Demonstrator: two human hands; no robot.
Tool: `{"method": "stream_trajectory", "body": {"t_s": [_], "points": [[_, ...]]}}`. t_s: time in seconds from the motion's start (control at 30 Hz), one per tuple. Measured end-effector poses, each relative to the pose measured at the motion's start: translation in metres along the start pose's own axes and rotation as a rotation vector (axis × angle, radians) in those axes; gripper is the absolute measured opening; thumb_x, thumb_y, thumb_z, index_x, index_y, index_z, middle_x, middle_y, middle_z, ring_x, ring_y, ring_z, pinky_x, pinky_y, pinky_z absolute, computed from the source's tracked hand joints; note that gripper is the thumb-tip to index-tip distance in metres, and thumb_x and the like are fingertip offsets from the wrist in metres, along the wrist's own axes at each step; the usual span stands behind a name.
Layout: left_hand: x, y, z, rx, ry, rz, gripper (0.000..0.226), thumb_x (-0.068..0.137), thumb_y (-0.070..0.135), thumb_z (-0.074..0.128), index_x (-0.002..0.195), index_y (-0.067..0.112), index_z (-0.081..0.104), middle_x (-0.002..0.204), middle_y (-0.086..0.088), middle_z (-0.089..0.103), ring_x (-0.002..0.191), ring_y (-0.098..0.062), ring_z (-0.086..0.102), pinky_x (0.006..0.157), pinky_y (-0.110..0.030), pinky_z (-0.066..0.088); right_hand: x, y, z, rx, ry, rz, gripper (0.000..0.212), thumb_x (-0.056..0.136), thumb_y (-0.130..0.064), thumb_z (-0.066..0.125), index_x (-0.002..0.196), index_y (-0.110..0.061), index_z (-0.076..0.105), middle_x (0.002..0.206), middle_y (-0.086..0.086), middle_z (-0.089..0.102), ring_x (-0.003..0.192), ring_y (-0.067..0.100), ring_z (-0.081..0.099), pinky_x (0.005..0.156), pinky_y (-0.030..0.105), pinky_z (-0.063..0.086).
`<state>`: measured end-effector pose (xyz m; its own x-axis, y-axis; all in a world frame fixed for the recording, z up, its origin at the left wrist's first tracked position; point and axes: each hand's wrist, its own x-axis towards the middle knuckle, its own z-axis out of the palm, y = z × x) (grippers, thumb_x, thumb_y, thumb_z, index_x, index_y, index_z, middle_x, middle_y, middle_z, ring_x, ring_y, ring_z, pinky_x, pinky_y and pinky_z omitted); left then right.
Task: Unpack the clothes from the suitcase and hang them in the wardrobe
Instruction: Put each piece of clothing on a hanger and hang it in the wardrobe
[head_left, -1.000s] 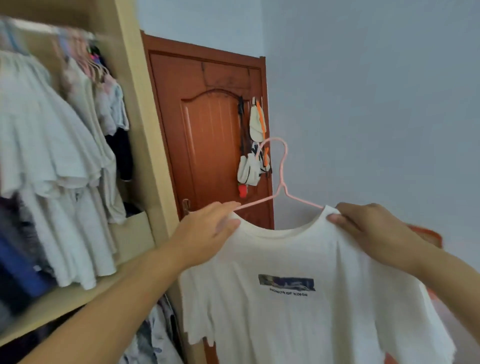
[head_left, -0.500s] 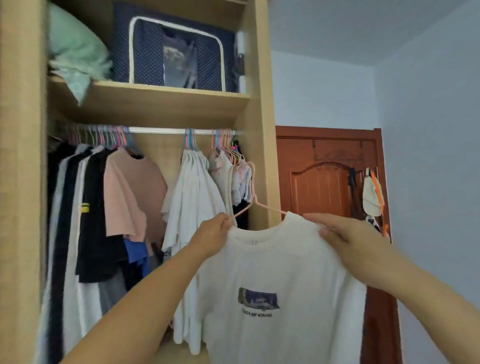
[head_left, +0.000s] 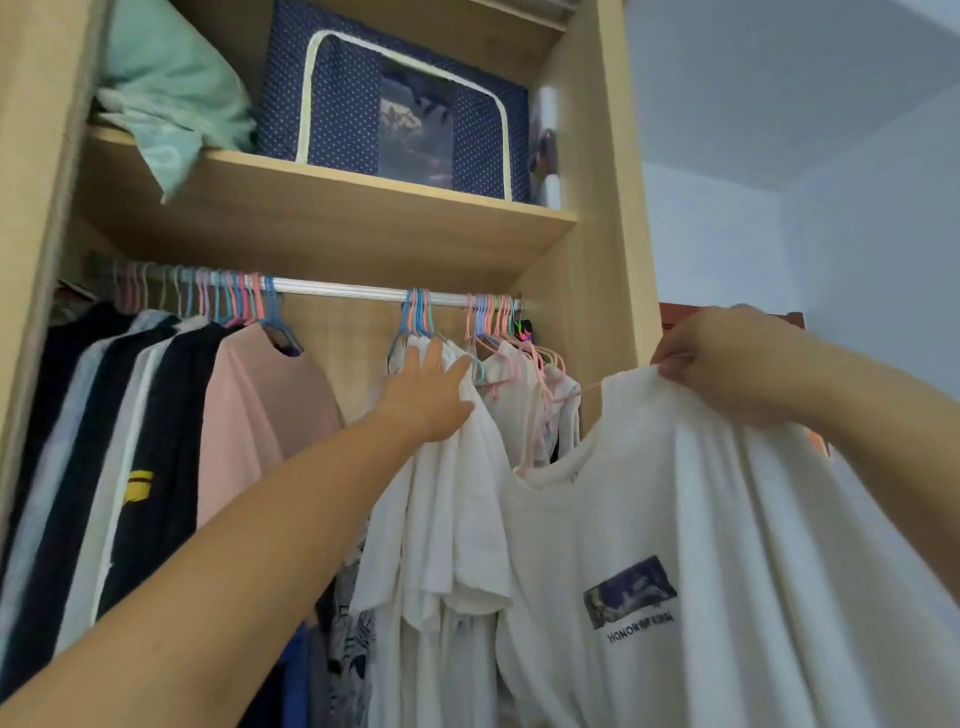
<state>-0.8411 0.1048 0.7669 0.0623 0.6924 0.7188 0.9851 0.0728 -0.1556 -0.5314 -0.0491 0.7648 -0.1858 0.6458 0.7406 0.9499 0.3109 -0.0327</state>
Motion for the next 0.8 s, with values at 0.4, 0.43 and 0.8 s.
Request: {"method": "stream_trajectory", "body": {"t_s": [0.4, 0.43, 0.8], "points": [[0.076, -0.036, 0.028, -0.058, 0.067, -0.076, 0.04, 0.1, 0.023, 0.047, 0.137, 0.011, 0.05, 0.141, -0.02, 0.047, 0.13, -0.04, 0.047, 0.102, -0.046, 0.044, 0.057, -0.03, 0.021, 0.077, -0.006, 0.033, 0.023, 0.1, -0.022, 0.054, 0.111, -0.021, 0.073, 0.106, 0.001, 0.065, 0.097, 0.02, 0.053, 0.078, 0.027, 0.037], [0.074, -0.047, 0.03, -0.063, 0.108, -0.106, 0.036, 0.097, 0.014, 0.047, 0.132, 0.009, 0.051, 0.134, -0.02, 0.051, 0.124, -0.041, 0.053, 0.097, -0.046, 0.047, 0.06, -0.03, 0.021, 0.083, 0.0, 0.024, 0.022, 0.099, -0.021, 0.054, 0.111, -0.02, 0.074, 0.108, 0.002, 0.066, 0.097, 0.02, 0.053, 0.078, 0.027, 0.037], [0.059, -0.132, 0.014, 0.211, 0.161, -0.307, 0.035, 0.1, 0.013, 0.045, 0.128, 0.017, 0.065, 0.128, -0.015, 0.055, 0.113, -0.04, 0.063, 0.095, -0.042, 0.05, 0.11, -0.057, 0.015, 0.113, 0.315, -0.031, 0.04, 0.095, -0.011, 0.049, 0.106, -0.042, 0.072, 0.118, 0.007, 0.065, 0.104, 0.032, 0.058, 0.089, 0.038, 0.051]]}}
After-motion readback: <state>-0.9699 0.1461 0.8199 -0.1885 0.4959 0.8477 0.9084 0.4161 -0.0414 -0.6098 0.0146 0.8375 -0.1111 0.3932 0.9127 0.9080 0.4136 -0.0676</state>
